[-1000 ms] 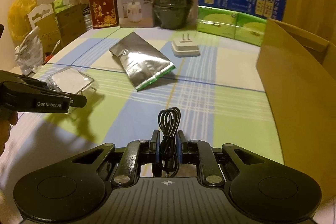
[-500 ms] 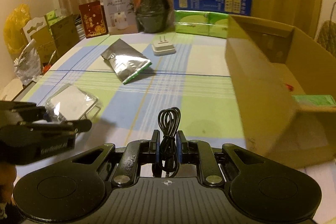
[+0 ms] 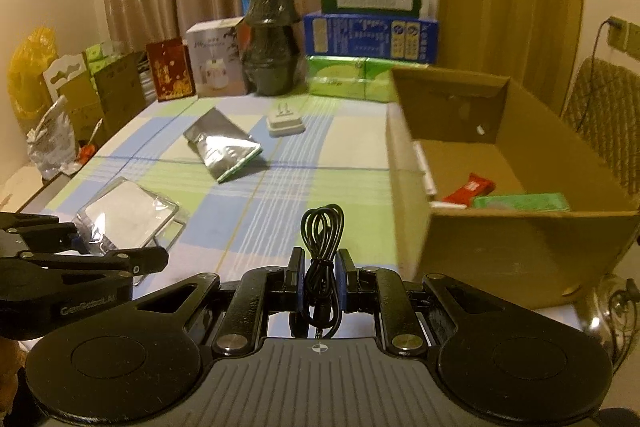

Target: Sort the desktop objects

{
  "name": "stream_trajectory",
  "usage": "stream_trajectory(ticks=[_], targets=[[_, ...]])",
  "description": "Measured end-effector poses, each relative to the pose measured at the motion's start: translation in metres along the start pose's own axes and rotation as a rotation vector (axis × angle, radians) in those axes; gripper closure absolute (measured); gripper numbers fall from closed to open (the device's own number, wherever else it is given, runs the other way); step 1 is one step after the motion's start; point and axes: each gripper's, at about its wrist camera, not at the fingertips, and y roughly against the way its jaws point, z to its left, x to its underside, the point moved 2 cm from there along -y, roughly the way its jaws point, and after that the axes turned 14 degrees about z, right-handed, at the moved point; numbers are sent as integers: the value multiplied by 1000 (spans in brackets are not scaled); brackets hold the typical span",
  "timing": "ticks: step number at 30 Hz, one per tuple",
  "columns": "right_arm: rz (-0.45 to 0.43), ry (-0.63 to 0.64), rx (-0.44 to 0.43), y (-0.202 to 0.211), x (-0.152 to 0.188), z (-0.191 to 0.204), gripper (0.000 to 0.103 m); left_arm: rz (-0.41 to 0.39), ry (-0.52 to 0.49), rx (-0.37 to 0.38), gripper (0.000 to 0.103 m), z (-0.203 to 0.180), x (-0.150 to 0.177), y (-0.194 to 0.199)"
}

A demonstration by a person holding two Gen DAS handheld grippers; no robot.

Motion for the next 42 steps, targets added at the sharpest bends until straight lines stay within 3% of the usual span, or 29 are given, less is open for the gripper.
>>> stream_trajectory(ticks=[20, 42], targets=[[-79, -126, 93, 64, 4, -80, 91, -58, -96, 110, 73, -88, -33, 38], [-87, -179, 143, 80, 1, -136, 91, -60, -146, 204, 73, -157, -72, 33]])
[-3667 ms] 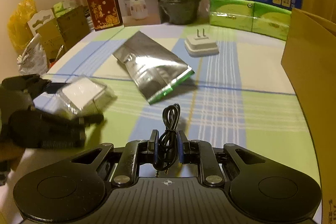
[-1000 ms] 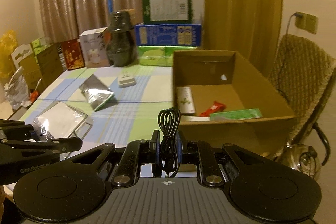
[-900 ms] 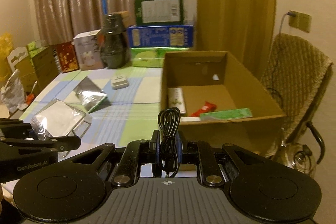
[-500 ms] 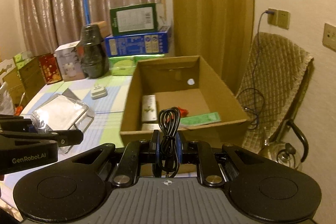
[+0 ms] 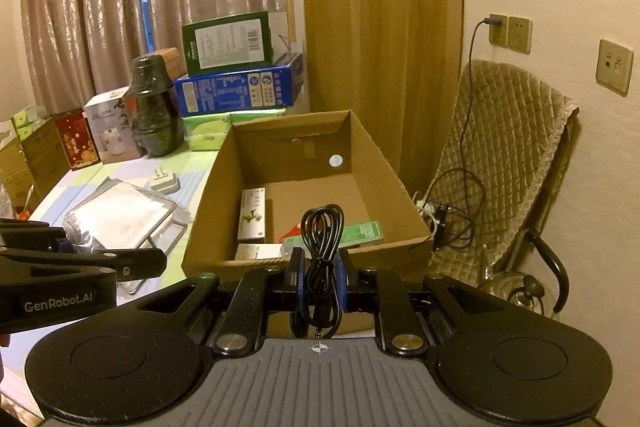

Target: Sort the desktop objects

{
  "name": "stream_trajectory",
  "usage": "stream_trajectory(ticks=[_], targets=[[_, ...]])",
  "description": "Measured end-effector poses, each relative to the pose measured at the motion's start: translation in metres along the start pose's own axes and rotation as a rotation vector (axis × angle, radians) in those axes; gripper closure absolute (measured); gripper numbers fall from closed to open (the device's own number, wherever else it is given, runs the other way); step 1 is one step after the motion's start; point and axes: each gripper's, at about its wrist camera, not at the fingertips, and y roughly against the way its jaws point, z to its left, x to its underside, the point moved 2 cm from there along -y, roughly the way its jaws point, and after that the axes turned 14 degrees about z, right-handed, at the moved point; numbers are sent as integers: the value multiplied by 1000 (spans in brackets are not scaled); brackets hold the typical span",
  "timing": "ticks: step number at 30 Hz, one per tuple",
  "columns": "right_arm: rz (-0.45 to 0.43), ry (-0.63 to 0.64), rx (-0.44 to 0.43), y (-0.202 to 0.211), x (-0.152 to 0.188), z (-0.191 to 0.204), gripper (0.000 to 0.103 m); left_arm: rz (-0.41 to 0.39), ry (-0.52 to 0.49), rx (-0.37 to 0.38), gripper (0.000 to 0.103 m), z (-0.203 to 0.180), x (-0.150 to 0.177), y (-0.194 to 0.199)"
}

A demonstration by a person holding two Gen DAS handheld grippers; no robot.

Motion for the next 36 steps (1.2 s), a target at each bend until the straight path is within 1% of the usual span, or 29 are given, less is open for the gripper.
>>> stream_trajectory(ticks=[7, 20, 36], targets=[[2, 7, 3, -4, -5, -5, 91, 2, -2, 13, 73, -6, -9, -5], [0, 40, 15, -13, -21, -13, 91, 9, 12, 19, 73, -6, -20, -15], [3, 45, 8, -34, -55, -28, 91, 24, 38, 39, 73, -2, -49, -38]])
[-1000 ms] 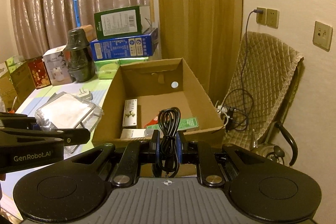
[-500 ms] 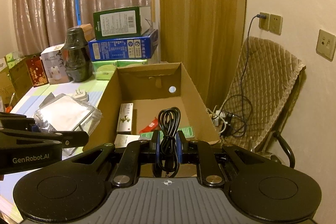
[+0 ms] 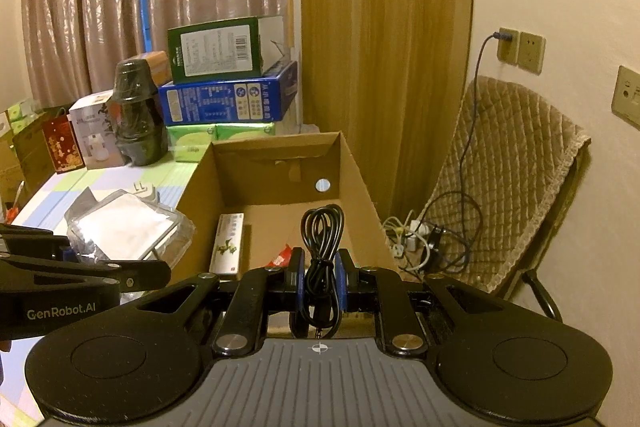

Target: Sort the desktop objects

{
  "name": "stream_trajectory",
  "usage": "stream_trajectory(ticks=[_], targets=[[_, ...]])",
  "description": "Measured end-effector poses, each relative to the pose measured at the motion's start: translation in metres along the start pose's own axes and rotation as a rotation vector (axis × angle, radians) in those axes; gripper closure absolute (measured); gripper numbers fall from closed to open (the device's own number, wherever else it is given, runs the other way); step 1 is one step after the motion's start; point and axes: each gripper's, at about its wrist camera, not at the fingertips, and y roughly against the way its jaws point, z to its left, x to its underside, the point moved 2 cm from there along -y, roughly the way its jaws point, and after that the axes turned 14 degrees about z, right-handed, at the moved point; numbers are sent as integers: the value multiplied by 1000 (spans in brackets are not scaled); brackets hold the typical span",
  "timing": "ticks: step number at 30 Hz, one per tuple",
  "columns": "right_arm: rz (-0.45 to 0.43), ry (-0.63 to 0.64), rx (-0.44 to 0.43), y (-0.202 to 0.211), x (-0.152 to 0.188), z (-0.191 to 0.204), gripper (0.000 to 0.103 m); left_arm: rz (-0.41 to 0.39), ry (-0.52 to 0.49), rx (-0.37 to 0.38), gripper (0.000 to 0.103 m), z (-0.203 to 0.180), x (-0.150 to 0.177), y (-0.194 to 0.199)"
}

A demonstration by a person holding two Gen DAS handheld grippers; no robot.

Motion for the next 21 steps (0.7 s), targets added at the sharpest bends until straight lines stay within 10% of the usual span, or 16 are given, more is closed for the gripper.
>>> stream_trajectory(ticks=[21], targets=[[10, 3, 2, -25, -29, -8, 91, 37, -22, 29, 73, -1, -30, -34]])
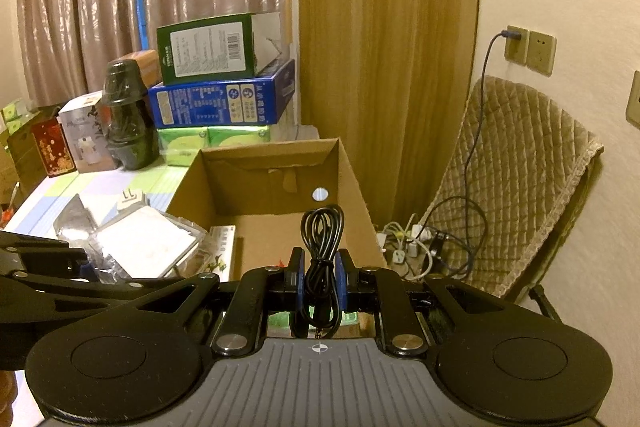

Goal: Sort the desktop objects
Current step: 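Open the left tool over the cardboard box while the right tool releases the black cable inside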

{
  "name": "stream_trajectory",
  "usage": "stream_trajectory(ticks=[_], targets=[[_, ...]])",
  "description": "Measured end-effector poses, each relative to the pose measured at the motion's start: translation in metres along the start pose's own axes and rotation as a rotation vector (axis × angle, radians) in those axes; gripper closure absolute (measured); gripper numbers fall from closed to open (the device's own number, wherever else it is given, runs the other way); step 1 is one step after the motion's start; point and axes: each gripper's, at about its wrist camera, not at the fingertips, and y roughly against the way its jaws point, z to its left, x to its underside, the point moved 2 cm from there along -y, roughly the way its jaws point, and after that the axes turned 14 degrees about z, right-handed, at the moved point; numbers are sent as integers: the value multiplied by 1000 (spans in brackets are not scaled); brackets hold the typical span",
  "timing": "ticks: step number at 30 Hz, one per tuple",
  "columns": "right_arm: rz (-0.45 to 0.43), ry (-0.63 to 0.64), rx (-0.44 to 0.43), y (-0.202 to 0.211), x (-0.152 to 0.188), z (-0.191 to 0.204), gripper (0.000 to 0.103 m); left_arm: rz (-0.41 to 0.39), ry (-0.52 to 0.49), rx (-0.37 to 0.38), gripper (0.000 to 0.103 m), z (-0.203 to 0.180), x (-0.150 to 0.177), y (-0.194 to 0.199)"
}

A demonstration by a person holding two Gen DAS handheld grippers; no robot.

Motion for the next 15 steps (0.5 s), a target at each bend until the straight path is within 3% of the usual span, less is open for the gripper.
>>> stream_trajectory(ticks=[5, 8, 15], targets=[[5, -6, 4, -5, -5, -2, 91, 5, -16, -4, 71, -2, -13, -7], [8, -14, 0, -6, -4, -4, 91, 24, -6, -16, 62, 1, -20, -16], [29, -20, -10, -12, 1, -3, 91, 4, 28, -31, 62, 25, -16, -6]])
